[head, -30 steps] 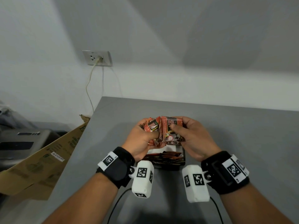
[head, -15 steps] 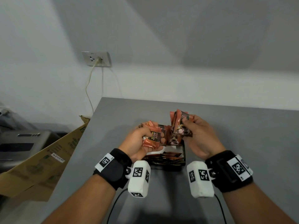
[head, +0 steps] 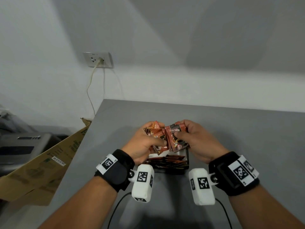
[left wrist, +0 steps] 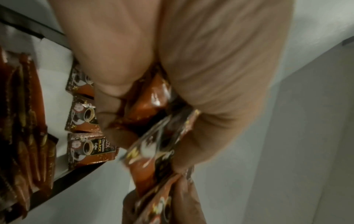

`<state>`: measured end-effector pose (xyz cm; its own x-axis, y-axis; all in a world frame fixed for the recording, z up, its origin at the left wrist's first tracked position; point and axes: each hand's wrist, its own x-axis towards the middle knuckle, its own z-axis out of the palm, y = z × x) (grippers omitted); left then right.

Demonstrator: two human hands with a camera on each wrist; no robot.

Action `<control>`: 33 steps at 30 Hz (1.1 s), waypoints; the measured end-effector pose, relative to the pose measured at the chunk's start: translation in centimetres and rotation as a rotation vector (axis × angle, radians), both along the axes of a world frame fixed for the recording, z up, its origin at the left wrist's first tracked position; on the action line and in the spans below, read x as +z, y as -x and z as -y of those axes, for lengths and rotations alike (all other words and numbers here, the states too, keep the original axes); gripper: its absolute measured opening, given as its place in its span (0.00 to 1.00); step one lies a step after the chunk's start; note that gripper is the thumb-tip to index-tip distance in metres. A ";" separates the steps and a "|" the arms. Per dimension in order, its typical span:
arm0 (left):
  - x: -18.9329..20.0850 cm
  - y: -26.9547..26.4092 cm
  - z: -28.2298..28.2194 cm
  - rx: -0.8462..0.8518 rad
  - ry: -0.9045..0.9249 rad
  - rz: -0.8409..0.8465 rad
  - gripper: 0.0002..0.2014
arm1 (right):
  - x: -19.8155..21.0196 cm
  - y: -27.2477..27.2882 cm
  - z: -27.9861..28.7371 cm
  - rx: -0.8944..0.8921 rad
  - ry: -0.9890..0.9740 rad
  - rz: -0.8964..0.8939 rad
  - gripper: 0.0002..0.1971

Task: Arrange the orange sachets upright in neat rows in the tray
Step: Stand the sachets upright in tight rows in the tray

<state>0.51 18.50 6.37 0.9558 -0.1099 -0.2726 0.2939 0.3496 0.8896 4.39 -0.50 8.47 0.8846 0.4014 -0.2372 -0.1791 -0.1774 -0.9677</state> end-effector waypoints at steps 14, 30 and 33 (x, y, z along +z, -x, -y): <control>0.5 -0.2 1.1 0.179 0.068 0.005 0.23 | -0.8 1.3 -2.3 -0.224 -0.199 -0.089 0.09; 0.1 -0.5 1.2 0.277 0.228 0.040 0.26 | -0.9 1.7 -2.1 -0.215 -0.195 -0.069 0.08; 0.4 -0.3 0.7 0.179 0.106 0.014 0.24 | -0.5 0.7 -1.1 -0.144 -0.001 0.056 0.06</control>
